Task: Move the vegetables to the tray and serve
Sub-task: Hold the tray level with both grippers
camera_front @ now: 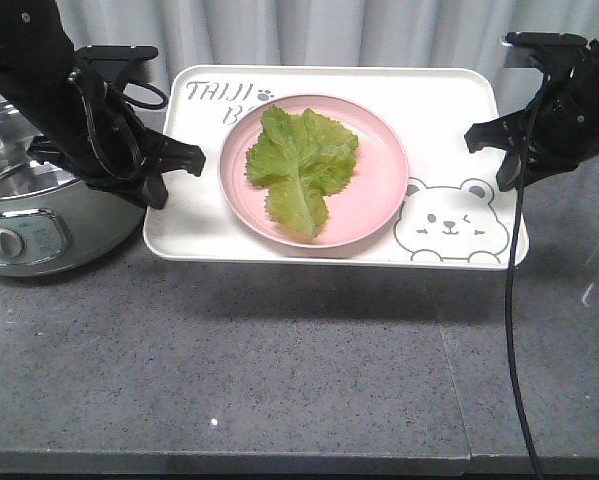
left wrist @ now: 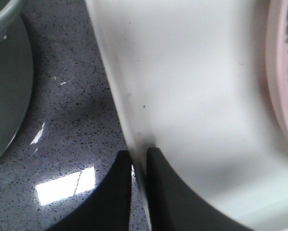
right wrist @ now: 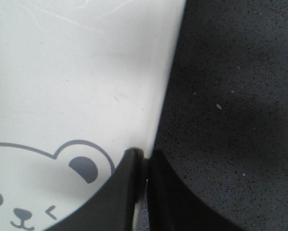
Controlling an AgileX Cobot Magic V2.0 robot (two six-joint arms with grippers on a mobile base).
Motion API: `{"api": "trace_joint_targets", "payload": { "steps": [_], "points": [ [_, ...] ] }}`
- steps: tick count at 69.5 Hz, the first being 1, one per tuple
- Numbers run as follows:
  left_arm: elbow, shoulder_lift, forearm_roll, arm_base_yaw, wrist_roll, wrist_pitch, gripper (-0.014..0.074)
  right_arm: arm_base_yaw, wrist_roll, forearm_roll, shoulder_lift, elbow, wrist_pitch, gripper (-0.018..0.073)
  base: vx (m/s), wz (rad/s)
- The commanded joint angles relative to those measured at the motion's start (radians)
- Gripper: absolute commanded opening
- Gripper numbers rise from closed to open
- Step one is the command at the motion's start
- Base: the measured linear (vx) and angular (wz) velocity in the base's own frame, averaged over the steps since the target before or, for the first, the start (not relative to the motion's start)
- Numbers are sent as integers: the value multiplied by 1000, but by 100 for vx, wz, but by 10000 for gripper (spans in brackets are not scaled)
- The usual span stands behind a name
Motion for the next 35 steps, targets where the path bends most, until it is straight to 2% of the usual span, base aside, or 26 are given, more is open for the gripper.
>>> {"api": "trace_joint_targets", "payload": {
  "steps": [1,35],
  "points": [
    [-39,-55,-157,-28,26,-93,-6,19,-44,138,-56,-27,31,-10,0,0],
    [-39,-55,-157,-28,26,-93,-6,19,-44,138,-56,-27,31,-10,0,0]
  ]
}}
